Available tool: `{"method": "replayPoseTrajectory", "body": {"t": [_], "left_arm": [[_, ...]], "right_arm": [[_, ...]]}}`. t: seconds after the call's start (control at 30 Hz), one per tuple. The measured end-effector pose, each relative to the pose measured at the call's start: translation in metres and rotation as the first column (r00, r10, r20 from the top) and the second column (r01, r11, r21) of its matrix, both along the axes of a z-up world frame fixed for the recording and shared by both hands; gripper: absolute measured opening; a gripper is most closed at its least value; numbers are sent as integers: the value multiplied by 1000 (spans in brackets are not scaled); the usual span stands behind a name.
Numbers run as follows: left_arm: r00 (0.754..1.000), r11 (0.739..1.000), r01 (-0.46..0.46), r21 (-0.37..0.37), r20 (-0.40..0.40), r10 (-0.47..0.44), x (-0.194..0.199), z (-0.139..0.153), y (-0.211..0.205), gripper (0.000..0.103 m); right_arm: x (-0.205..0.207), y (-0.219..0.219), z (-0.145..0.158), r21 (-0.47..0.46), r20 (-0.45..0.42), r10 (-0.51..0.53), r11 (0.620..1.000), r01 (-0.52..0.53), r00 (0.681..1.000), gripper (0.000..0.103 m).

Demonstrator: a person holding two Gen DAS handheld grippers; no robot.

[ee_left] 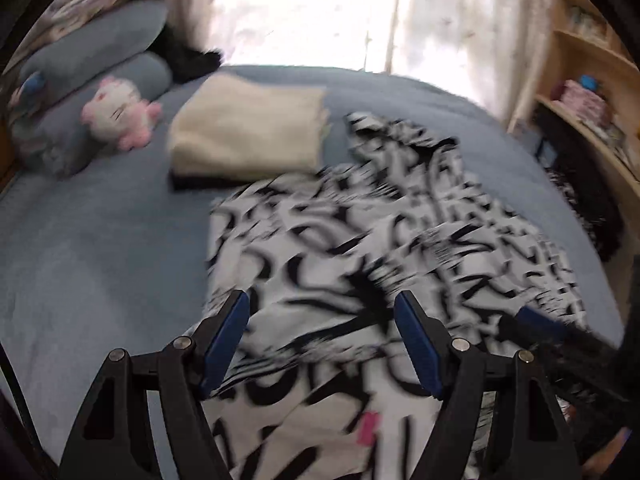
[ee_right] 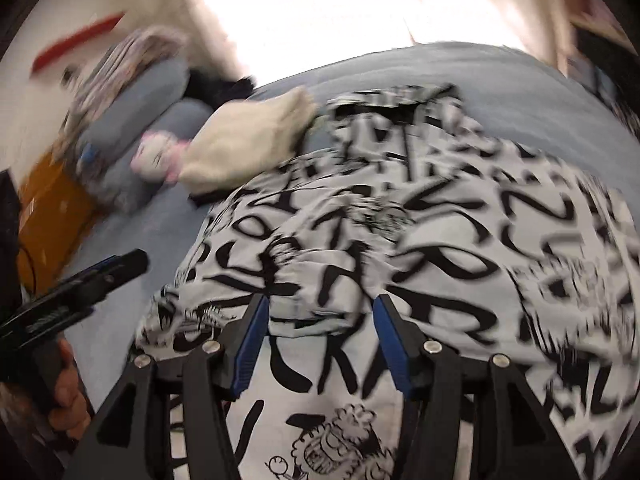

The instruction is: Fold large clothes

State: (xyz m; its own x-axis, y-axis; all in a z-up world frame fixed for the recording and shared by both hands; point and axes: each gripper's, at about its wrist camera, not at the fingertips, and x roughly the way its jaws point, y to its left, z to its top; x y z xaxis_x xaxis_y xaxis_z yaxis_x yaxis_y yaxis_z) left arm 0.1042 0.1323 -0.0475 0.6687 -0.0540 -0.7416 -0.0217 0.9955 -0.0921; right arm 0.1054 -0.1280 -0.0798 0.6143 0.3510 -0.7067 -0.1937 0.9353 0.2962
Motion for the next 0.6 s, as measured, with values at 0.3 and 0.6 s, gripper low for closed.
{"method": "replayPoseTrajectory", "body": {"t": [0.3,0.6], "left_arm": [[988,993,-114,-35,-112,109,6,-54,53,73],[982,990,-114,-80,-160,101,8,-79,69,73]], "right_arm": [[53,77,-27,-189,-82,142,970,-155,986,63],[90,133,-85,-485,-183,182,838,-249,966,76]]}}
